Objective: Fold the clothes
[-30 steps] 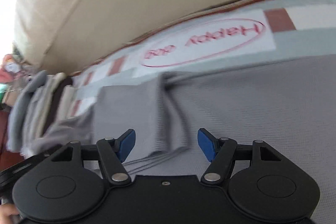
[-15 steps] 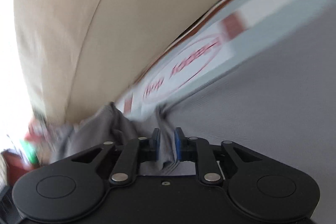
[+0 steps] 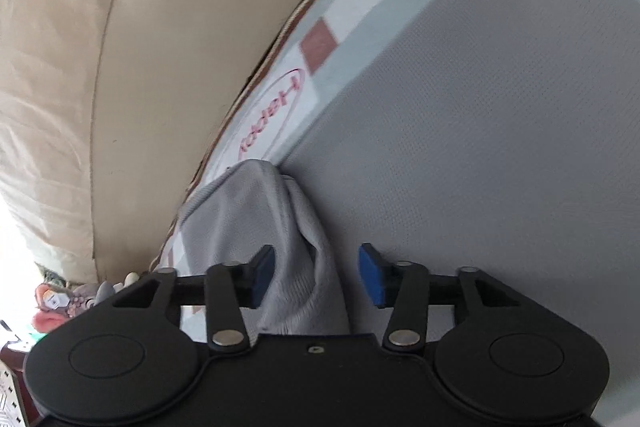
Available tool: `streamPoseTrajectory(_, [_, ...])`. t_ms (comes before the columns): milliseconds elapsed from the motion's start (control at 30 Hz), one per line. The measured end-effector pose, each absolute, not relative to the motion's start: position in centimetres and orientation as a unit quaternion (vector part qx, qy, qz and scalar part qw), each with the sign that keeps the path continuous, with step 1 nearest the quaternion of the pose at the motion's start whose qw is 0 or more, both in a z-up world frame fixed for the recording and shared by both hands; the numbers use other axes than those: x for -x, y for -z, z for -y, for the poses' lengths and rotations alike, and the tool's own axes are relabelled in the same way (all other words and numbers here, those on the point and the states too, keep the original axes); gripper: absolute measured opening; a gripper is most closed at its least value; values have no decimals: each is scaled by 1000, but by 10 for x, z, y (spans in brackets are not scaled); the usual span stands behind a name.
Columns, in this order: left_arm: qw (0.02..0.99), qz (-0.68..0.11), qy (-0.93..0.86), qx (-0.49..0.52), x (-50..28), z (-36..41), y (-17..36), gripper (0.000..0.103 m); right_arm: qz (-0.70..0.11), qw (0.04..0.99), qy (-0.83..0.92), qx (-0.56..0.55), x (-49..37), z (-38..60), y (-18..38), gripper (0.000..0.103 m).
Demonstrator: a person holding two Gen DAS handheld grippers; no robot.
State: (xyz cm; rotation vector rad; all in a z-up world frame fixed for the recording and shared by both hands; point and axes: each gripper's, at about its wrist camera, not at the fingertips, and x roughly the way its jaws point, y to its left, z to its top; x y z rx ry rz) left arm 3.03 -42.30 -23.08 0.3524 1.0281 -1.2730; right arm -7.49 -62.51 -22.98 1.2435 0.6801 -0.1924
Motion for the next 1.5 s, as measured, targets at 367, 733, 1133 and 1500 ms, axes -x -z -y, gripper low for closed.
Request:
streamPoseTrajectory(367, [665,-463,518,-273,-16,427,230,12,-372,811,65,-446,37,585,203,69])
streamPoseTrajectory(733, [699,-496,503,-110,-64,337,174,74,-377,864,106,-317,54,556,165,69])
streamPoseTrajectory(1133, [750,-485,415,-173,-94,339,206,58,-484,831,87,-259,29,543,198,69])
streamPoseTrajectory(1500, [720,-504,422,-221,-79,357,225,59,-470,842,160,-209,56,565,193,14])
